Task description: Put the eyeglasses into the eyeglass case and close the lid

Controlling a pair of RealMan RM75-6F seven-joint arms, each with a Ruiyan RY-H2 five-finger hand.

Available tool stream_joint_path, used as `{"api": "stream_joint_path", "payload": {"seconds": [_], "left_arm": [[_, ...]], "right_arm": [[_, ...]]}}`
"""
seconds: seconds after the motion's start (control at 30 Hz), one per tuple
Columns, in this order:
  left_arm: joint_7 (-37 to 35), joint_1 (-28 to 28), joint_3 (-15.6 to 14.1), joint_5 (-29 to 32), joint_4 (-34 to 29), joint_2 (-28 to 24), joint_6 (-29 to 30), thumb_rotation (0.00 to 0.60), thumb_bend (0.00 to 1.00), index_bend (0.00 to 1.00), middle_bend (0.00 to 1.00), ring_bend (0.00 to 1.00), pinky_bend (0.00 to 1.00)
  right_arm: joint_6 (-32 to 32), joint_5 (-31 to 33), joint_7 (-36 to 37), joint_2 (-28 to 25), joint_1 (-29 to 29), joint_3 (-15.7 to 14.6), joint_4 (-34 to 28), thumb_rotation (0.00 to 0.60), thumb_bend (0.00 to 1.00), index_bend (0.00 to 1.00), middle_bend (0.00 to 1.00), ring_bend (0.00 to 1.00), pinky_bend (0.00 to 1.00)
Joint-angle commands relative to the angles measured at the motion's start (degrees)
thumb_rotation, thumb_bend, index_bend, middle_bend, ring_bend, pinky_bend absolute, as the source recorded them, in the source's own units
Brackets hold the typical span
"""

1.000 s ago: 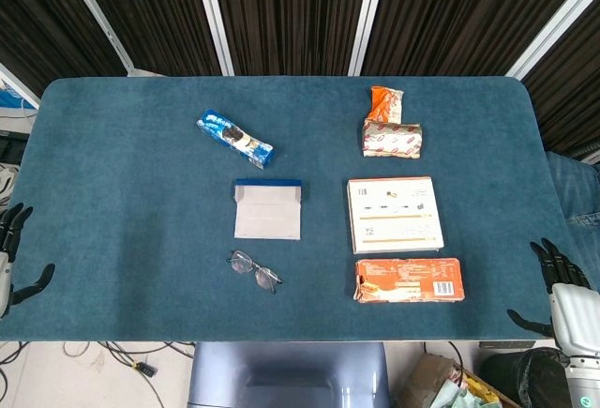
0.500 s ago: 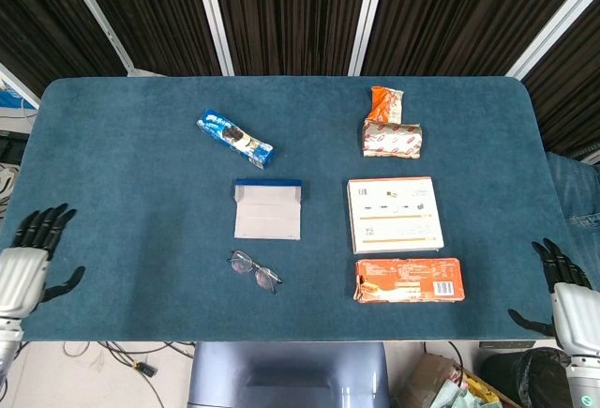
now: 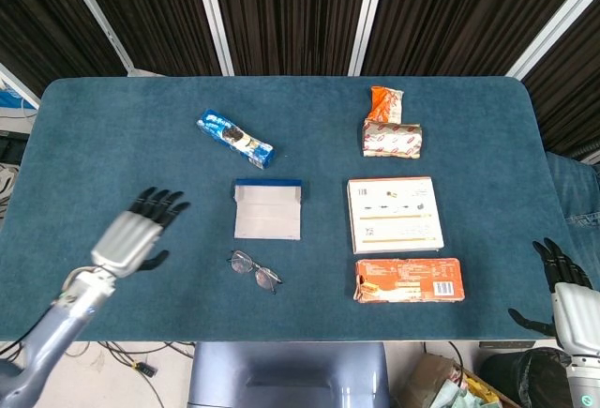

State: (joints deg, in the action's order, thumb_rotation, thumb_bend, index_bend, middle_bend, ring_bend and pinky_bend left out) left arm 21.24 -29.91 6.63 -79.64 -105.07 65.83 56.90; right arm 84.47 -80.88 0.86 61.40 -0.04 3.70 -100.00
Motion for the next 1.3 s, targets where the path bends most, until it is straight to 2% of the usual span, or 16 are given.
{"api": "stream_joint_path", "payload": {"seconds": [0.03, 0.3, 0.63, 0.87, 1.03, 1.3], "left_arm": [[4.70, -3.42, 1.04, 3.13, -0.23, 3.56, -3.29, 0.600, 0.27, 0.13, 0.05, 0.00, 0.00], [10.74, -7.65, -0.04, 7.42, 0.65, 12.49, -5.95, 0.600, 0.27, 0.24, 0.05, 0.00, 0.00], [15.00, -11.24, -0.31, 15.03, 5.44, 20.70, -6.24, 0.600, 0.27, 0.31, 0.07, 0.00, 0.00], [16.32, -13.23, -1.19, 16.87, 8.07, 23.44, -6.44, 0.600, 0.28, 0.33, 0.07, 0.00, 0.00], [16.07, -13.86, -1.51, 16.96, 9.11, 24.49, -5.96, 0.600, 0.33, 0.36, 0.07, 0.00, 0.00], [16.32, -14.41, -2.18, 18.08, 11.01, 25.86, -5.46, 0.600, 0.33, 0.41, 0.08, 0.00, 0.00]], "right_arm": [[-0.03, 0.13, 0.08, -0.03, -0.02, 0.03, 0.03, 0.600, 0.20, 0.08, 0.04, 0.12, 0.16], [-0.22, 0.34, 0.11, -0.16, 0.02, 0.05, -0.09, 0.600, 0.20, 0.08, 0.04, 0.12, 0.16], [-0.41, 0.63, 0.45, -0.37, 0.00, 0.10, -0.14, 0.600, 0.20, 0.08, 0.04, 0.12, 0.16], [-0.66, 0.96, 0.59, -0.54, 0.03, 0.14, -0.35, 0.600, 0.20, 0.08, 0.03, 0.12, 0.16], [-0.71, 1.06, 0.62, -0.57, 0.03, 0.16, -0.41, 0.600, 0.20, 0.08, 0.04, 0.12, 0.16], [-1.01, 1.49, 0.89, -0.76, 0.03, 0.19, -0.69, 0.600, 0.20, 0.08, 0.04, 0.12, 0.16]]}}
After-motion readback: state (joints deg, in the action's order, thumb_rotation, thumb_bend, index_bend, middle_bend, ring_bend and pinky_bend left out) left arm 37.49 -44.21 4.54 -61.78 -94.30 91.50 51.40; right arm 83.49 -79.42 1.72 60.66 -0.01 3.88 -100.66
